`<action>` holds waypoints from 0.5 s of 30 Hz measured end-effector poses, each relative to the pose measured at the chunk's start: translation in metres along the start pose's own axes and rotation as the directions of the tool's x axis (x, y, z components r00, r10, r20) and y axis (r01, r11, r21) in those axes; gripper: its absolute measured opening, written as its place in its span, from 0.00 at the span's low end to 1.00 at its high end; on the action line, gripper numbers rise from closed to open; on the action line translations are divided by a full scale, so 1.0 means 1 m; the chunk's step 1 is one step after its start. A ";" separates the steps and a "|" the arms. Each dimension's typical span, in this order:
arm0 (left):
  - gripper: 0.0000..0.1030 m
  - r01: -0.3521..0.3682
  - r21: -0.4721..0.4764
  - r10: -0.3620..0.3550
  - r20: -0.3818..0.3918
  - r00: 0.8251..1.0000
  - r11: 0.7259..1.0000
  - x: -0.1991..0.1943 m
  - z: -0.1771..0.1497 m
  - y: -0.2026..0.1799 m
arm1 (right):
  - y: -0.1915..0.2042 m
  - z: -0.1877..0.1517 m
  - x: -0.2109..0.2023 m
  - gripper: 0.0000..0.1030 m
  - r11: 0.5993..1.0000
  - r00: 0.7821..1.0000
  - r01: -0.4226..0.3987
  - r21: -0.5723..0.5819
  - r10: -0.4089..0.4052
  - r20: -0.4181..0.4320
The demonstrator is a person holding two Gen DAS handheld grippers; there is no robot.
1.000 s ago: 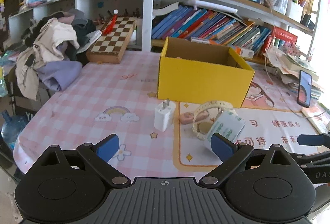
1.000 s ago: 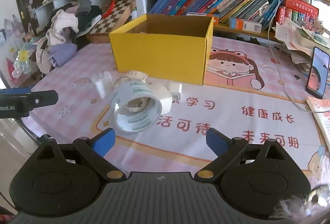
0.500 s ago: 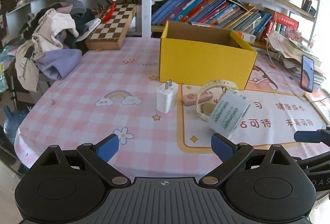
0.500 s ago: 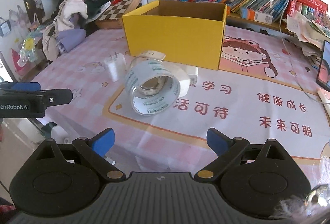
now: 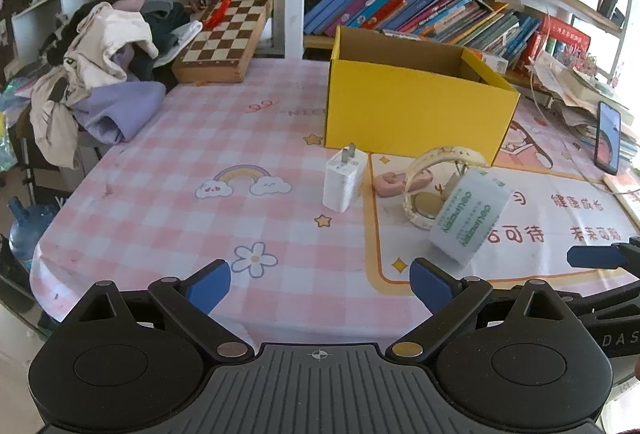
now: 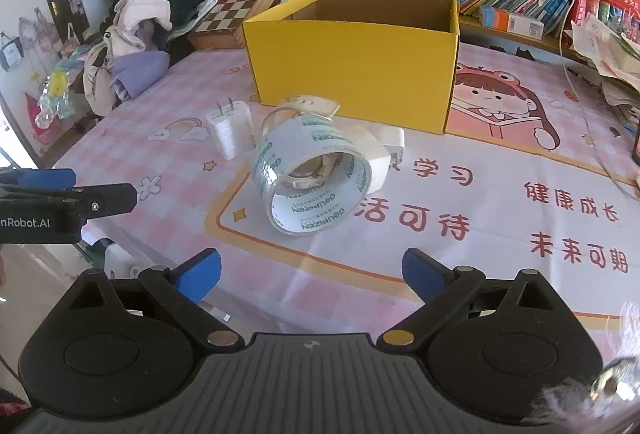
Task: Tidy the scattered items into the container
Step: 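Grasp the white charger plug with the left tool while the right tool grasps the tape roll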
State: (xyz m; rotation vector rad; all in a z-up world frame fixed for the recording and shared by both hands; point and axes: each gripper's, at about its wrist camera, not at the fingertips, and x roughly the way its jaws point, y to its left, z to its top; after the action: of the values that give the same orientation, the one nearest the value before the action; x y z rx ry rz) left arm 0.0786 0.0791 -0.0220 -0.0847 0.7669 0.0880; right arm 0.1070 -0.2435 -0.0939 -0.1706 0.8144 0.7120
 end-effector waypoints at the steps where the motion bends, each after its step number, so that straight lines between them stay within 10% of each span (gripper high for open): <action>1: 0.95 0.002 0.002 -0.002 -0.003 1.000 1.000 0.002 0.001 0.000 | 0.000 0.001 0.002 0.95 1.000 1.000 0.002 0.002 -0.002 -0.002; 15: 0.95 0.043 0.037 -0.042 -0.038 0.998 0.998 0.036 0.026 0.007 | -0.004 0.023 0.032 0.96 0.999 1.000 0.018 0.038 -0.018 -0.021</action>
State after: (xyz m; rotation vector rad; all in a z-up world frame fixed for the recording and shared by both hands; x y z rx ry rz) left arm 0.1214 0.0906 -0.0293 -0.0665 0.8037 0.0314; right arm 0.1381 -0.2206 -0.1014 -0.1511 0.8448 0.6782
